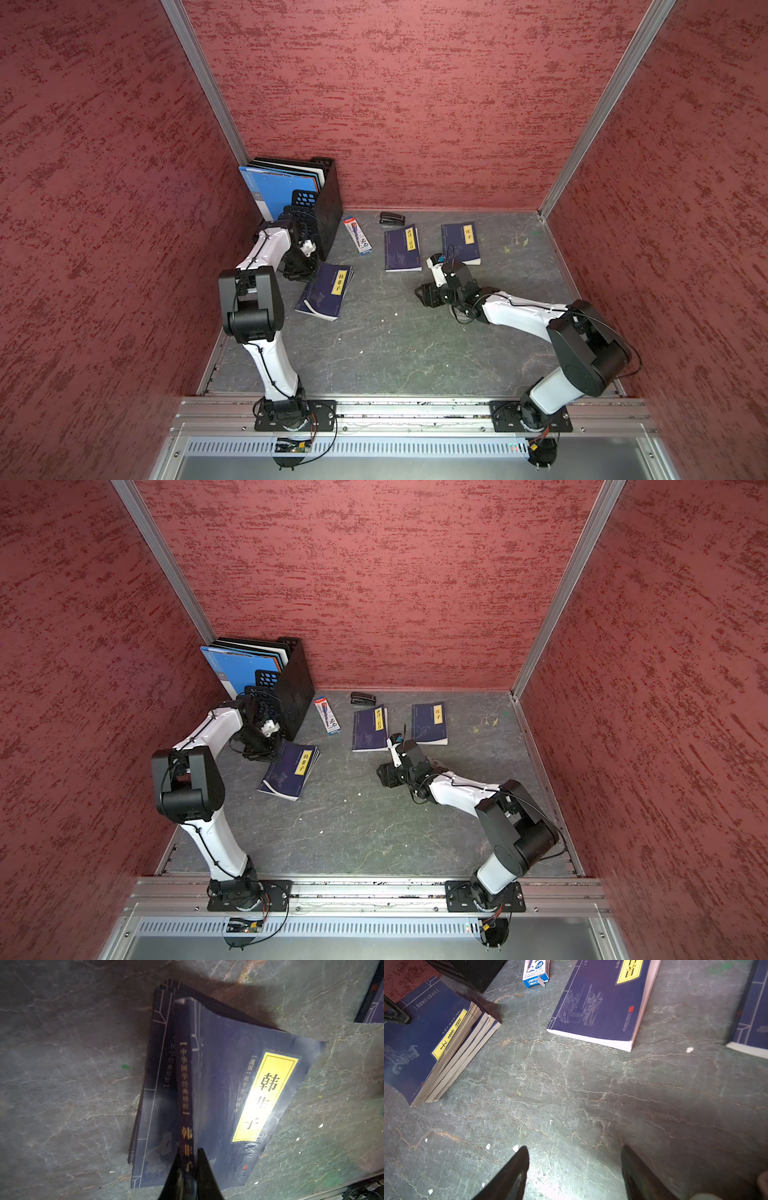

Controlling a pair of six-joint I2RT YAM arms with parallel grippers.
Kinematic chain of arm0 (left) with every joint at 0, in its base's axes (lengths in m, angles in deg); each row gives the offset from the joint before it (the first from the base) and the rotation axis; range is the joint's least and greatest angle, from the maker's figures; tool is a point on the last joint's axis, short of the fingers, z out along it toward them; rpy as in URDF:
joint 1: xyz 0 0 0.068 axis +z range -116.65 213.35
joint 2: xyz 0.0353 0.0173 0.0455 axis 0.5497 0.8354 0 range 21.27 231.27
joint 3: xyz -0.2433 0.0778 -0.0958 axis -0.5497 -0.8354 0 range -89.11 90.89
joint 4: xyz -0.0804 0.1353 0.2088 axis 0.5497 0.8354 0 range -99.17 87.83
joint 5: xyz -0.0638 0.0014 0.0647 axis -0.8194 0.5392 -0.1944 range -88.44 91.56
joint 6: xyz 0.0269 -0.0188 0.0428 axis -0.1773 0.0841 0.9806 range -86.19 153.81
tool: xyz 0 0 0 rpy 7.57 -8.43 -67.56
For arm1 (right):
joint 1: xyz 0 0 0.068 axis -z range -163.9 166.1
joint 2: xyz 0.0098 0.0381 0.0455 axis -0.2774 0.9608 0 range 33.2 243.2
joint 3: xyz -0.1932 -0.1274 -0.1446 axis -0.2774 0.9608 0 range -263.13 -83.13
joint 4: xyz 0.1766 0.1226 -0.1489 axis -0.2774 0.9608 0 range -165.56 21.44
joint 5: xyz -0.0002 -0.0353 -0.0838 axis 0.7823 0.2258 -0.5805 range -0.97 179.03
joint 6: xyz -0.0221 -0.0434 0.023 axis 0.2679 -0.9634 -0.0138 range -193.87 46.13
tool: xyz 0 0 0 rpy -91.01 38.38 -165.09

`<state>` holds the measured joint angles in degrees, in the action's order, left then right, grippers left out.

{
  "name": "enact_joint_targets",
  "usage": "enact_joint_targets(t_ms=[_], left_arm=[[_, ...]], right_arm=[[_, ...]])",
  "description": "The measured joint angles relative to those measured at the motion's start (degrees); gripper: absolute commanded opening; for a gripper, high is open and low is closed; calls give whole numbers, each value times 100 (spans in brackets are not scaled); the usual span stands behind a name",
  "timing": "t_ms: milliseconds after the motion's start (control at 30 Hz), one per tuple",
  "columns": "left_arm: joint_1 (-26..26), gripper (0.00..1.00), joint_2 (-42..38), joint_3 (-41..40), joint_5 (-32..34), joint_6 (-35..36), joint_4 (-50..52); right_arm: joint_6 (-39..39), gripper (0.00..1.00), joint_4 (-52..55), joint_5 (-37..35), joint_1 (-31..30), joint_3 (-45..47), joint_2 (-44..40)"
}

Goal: Wipe the cover of the book
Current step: Place the book on the book.

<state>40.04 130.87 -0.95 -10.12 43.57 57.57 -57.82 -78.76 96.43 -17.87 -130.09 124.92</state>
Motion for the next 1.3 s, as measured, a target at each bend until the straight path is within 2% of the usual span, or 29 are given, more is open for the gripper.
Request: enact_joint_targets(t_ms=[167,533,633,767,1033,1300], left_arm=[[-42,21,2,0,297,22,-11],[-236,56,-74,-173,1202,55,-144],[-282,67,-258,-291,1414,11,-212],[-400,75,-809,-605,1519,-175,-382],[-1320,79,-2238,-2022,1073,-1095,-1189],[-2131,81,-2562,-3080,1027,-1864,-1749]], right_arm=[[0,70,0,2,0,0,0],[0,70,0,11,0,0,13],[-2,70,0,13,0,0,22],[-2,71,2,13,0,0,59],[-2,71,4,13,0,-15,149],[-4,71,31,13,0,-22,168]])
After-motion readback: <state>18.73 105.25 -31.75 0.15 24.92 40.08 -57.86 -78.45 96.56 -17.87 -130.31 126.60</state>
